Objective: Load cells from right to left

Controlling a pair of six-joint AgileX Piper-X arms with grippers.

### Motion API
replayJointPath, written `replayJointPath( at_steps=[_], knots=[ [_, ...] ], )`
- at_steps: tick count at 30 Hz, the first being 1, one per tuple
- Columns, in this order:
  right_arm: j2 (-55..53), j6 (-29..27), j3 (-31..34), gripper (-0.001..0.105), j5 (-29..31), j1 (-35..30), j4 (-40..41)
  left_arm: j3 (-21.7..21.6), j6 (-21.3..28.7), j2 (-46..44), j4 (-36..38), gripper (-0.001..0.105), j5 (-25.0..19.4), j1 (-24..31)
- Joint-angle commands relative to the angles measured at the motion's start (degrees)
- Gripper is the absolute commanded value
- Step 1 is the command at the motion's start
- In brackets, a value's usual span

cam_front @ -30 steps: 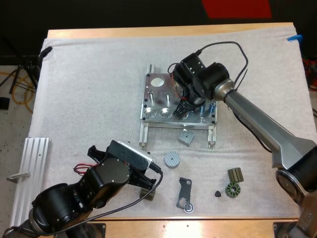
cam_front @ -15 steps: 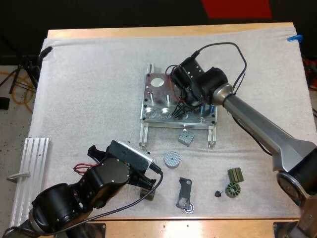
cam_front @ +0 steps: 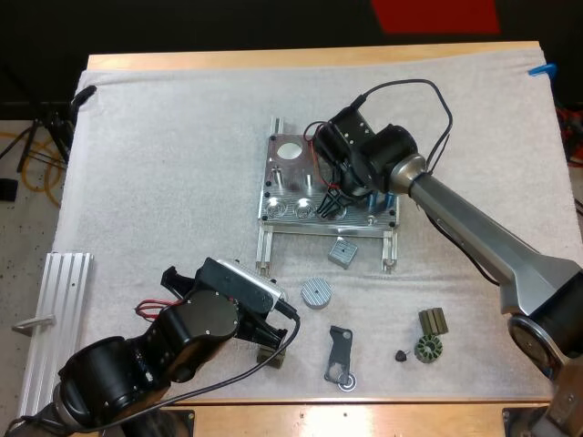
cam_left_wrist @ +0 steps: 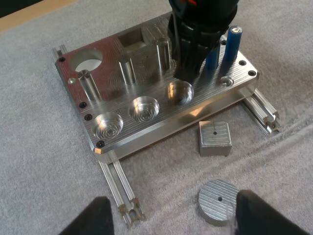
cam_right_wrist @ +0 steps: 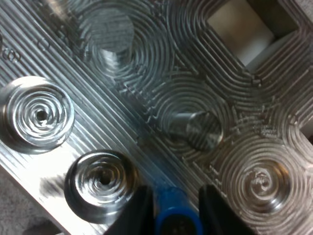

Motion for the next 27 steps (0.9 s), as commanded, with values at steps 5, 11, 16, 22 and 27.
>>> replayJointPath(
  at_steps=[5,11,16,22,27],
  knots=[
    [-0.75,-1.87,0.00,0.000,3.15,0.07,1.52,-0.22,0.06,-0.38,-0.66,0.054,-1.52,-0.09],
    [-0.88,-2.34,0.00,0.000,5.05,0.07,2.86,-0.22,0.06,-0.38,-0.66,0.054,-1.52,-0.09],
    [-0.88,-3.14,0.00,0.000,6.64,0.07,3.96,-0.22,0.06,-0.38,-0.66,0.054,-1.52,-0.09],
    [-0.88,-2.23,0.00,0.034,6.17,0.07,3.94,-0.22,0.06,-0.38,-0.66,0.054,-1.52,-0.09],
    [-1.77,-1.17,0.00,0.040,6.62,0.07,2.26,-0.22,0.06,-0.38,-0.66,0.054,-1.52,-0.09]
  ],
)
